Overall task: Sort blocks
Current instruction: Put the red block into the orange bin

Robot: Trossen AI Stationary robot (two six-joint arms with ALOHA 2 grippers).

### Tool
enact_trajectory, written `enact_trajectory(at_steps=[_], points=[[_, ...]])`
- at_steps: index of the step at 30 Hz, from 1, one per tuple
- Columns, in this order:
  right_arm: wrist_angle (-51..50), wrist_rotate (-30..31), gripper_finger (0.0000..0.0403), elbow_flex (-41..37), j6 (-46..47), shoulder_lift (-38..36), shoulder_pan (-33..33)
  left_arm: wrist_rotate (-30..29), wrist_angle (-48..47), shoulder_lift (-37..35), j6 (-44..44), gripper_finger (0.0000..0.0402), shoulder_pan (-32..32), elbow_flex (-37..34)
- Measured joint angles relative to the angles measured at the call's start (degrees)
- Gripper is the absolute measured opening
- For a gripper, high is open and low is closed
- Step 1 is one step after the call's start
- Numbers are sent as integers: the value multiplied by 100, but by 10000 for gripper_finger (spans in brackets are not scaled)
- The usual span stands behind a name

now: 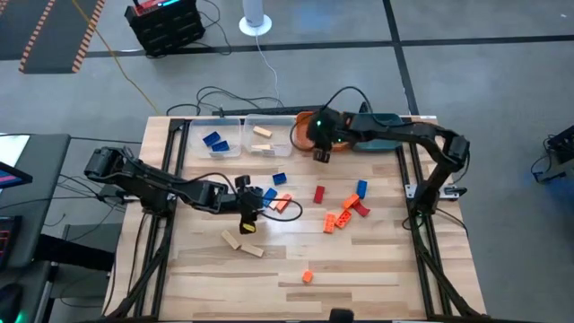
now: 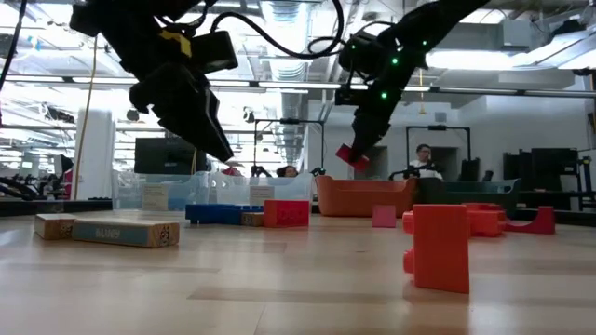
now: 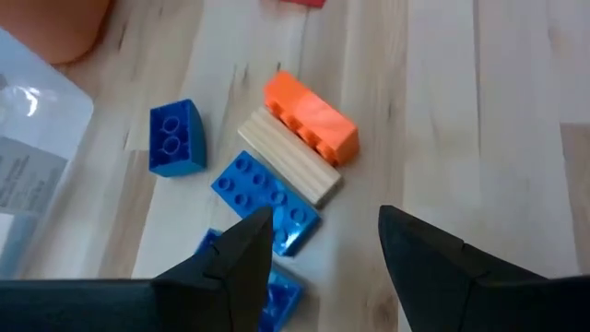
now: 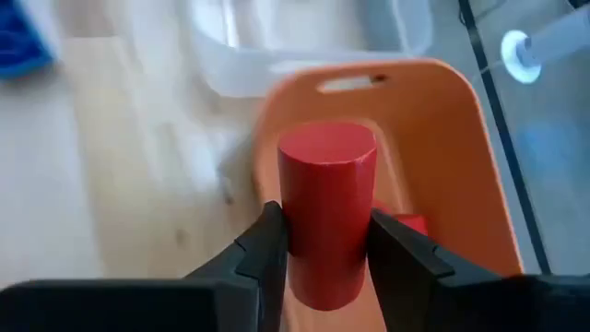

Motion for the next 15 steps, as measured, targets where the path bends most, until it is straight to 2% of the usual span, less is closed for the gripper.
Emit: enact_trajectory(at_steps=[10,15], points=[[66,-19,184,-11,302,598,-417,-7,-198,46,-57,192,-62,-2],[-114,-19,209,-11,315,547,-396,-9,-131,46,-82,192,-62,-2]])
